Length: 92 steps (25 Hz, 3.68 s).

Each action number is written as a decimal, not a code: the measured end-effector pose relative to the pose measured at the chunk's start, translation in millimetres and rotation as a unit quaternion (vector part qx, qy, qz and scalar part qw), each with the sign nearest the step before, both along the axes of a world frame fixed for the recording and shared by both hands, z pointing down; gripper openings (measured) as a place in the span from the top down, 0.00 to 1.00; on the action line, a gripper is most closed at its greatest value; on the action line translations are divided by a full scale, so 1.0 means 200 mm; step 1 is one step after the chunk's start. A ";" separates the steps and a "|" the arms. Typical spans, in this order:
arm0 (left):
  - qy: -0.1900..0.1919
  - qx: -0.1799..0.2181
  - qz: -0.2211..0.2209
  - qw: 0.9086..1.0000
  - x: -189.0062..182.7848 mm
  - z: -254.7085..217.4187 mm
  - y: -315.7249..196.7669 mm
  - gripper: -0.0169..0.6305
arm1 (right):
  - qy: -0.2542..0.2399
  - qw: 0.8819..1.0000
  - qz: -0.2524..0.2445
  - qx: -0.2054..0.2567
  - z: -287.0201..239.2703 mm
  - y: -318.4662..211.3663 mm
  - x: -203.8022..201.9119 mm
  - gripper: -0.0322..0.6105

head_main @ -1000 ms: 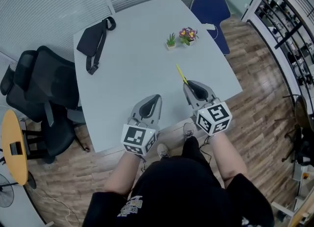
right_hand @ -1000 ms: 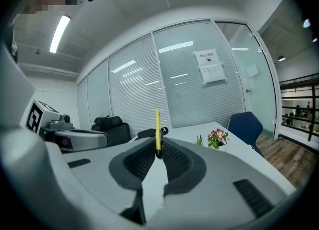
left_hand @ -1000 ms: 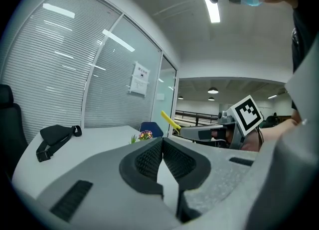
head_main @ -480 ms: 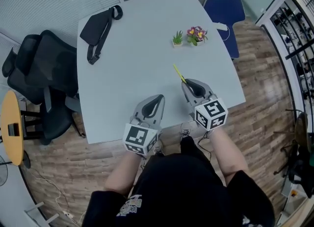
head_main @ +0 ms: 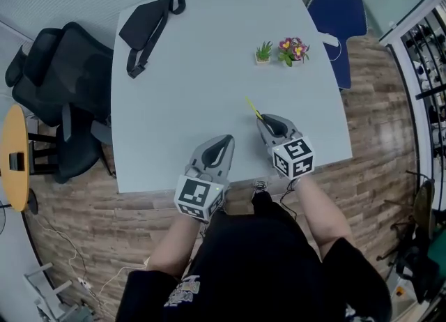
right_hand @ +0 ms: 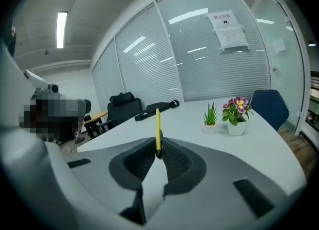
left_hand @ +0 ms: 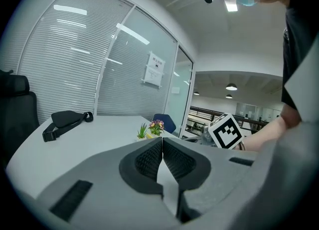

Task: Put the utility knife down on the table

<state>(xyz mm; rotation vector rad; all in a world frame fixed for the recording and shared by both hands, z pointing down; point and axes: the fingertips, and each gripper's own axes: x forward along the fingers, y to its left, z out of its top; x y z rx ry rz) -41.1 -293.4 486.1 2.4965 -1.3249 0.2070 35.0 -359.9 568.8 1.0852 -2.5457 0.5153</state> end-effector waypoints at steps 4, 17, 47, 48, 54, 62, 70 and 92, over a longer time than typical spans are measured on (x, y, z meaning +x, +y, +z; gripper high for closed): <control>-0.003 -0.009 -0.015 1.000 -0.01 0.04 -0.01 0.96 | 0.017 0.999 -0.017 -0.031 0.18 0.00 -0.02 0.88; -0.006 -0.040 -0.026 0.999 -0.04 0.16 0.00 0.96 | 0.090 0.990 -0.025 -0.110 0.63 0.01 0.00 0.87; -0.006 -0.041 -0.024 0.999 -0.11 0.15 0.07 0.96 | 0.144 0.980 -0.027 -0.136 0.77 0.04 -0.01 0.81; -0.006 -0.039 -0.024 0.999 -0.11 0.14 0.08 0.96 | 0.143 0.980 -0.027 -0.134 0.76 0.04 -0.01 0.81; -0.003 -0.025 -0.016 1.000 -0.12 0.09 0.10 0.96 | 0.132 0.984 -0.021 -0.115 0.64 0.05 -0.02 0.81; 0.001 0.007 0.006 1.000 -0.16 -0.03 0.17 0.96 | 0.088 0.995 0.005 -0.052 0.29 0.09 -0.07 0.82; 0.010 0.047 0.043 0.998 -0.21 -0.19 0.32 0.96 | 0.016 0.999 0.039 0.027 -0.20 0.27 -0.13 0.83; 0.020 0.105 0.107 0.989 -0.26 -0.45 0.76 0.96 | -0.062 0.979 0.101 0.168 -0.97 1.01 -0.14 0.95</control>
